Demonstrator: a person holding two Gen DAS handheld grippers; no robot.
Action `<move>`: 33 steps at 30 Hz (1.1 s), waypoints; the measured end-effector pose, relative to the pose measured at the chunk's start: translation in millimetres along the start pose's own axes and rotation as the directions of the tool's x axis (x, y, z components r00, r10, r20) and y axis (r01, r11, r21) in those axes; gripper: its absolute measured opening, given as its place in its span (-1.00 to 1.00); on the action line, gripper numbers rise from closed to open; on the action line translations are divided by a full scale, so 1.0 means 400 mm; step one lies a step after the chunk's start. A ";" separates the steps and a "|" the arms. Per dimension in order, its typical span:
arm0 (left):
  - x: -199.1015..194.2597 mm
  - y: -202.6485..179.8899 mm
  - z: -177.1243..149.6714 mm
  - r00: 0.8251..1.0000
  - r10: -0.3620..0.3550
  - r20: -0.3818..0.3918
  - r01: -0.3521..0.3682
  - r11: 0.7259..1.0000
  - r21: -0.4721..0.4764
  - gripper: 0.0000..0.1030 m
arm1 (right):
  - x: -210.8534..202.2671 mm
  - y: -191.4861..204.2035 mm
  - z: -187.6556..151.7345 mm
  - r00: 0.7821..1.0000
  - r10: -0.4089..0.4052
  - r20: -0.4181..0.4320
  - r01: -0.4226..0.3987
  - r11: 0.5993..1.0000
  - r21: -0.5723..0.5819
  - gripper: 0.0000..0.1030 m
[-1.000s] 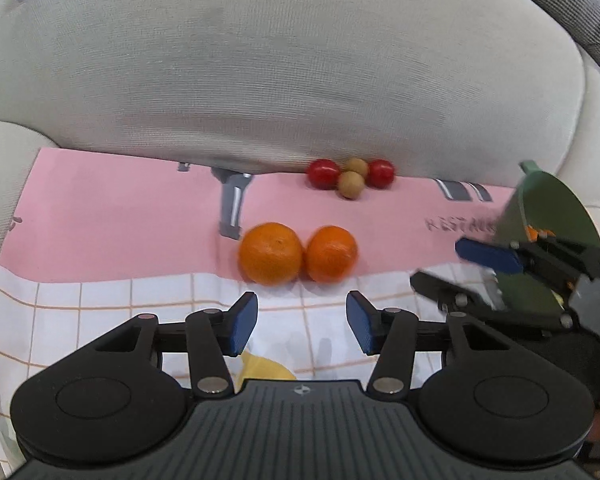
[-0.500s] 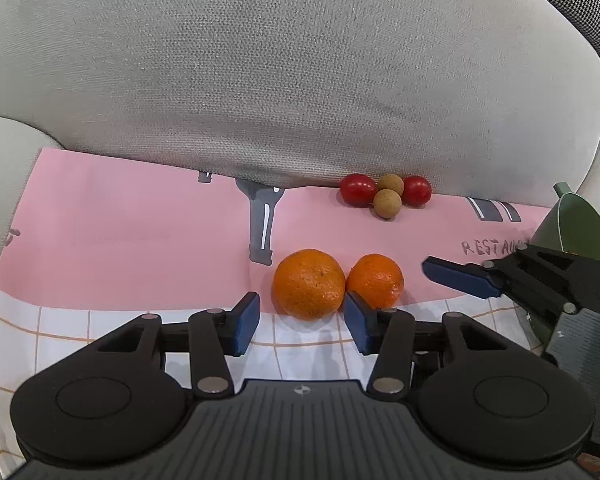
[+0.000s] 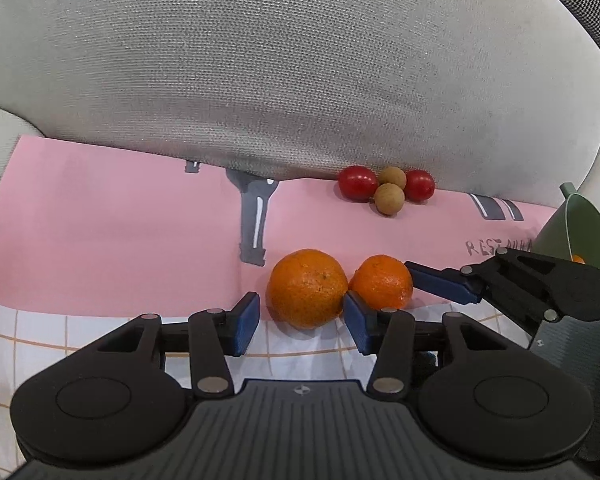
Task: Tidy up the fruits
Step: 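Close the left tool on its orange while the right tool closes on the other orange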
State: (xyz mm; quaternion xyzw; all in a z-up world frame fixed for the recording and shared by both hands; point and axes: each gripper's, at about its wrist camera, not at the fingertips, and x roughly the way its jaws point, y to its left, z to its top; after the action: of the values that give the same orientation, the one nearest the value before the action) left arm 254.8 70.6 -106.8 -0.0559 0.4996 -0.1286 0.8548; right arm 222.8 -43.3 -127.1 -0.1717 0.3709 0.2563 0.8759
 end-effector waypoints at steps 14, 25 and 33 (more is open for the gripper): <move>0.044 -0.028 0.019 1.000 0.026 -0.017 -0.026 0.999 0.039 0.08 | -0.021 -0.049 -0.021 0.999 -0.049 -0.024 0.050 0.998 0.027 -0.19; 0.053 -0.031 0.030 0.999 0.042 -0.026 -0.041 0.999 0.032 0.04 | 0.019 -0.026 0.013 0.997 -0.076 0.007 0.076 0.995 -0.065 -0.19; 0.045 -0.042 0.033 0.998 0.066 -0.024 -0.066 0.998 0.024 0.02 | 0.003 -0.026 0.016 0.996 -0.087 0.003 0.087 0.995 -0.052 -0.20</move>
State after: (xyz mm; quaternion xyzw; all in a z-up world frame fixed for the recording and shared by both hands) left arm 271.7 49.0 -111.6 -0.0280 0.5102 -0.1068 0.8529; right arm 233.2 -48.2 -122.9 -0.2102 0.3558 0.2278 0.8817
